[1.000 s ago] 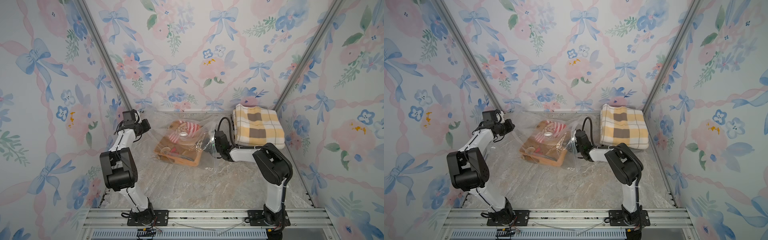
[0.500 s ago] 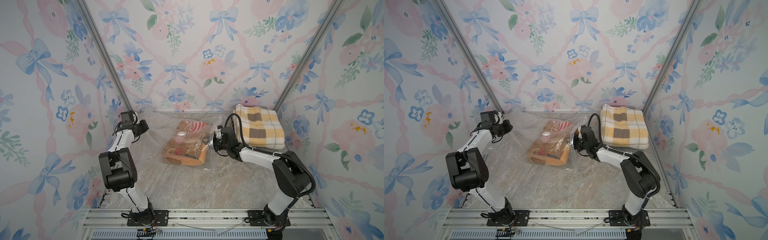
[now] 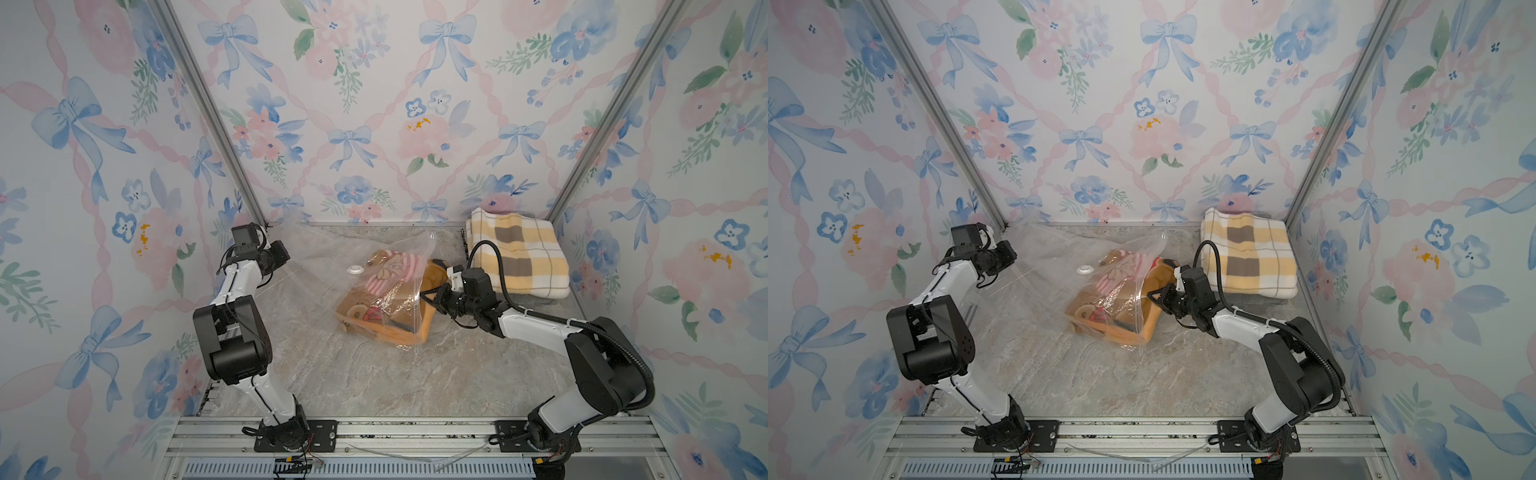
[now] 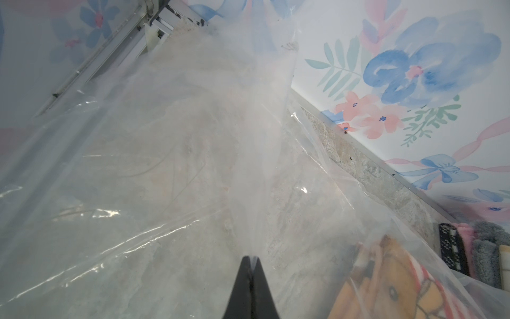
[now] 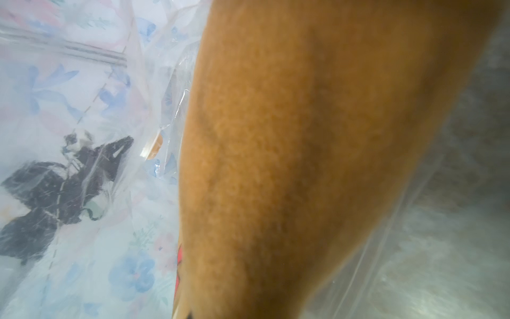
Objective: Take the blanket out of the vacuum bag
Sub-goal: Take out the blanket from the vacuum bag.
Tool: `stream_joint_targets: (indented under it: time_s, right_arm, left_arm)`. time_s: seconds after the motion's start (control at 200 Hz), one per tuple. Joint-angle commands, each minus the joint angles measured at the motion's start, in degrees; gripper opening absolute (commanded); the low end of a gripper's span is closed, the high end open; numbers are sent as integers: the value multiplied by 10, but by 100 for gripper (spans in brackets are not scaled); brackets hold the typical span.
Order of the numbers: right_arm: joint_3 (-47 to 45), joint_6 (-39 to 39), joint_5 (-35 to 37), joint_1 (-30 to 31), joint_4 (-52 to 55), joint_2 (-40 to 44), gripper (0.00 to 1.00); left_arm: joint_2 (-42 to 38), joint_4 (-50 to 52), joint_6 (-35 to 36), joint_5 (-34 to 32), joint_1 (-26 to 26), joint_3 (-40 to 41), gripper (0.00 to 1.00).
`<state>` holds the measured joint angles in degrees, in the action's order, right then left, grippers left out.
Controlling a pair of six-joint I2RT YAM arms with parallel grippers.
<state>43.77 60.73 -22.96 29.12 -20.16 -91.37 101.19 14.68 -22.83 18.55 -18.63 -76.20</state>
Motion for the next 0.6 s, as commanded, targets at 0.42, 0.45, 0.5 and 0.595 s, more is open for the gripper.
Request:
stream_joint_targets:
  time_s: [0.42,0.45,0.5,0.595]
  right_arm:
    - [-4,29,-39,5,-176,-115,81]
    - [3,30,-40,9,-179,-122,81]
    - [13,31,-41,15,-181,-132,81]
    - [35,31,-46,25,-181,-151,80]
  left_arm:
    - [0,-10,1,5,-5,4,0]
    - [1,-11,1,5,-5,4,0]
    - [2,-10,0,5,-5,4,0]
    - [4,-11,0,8,-5,4,0]
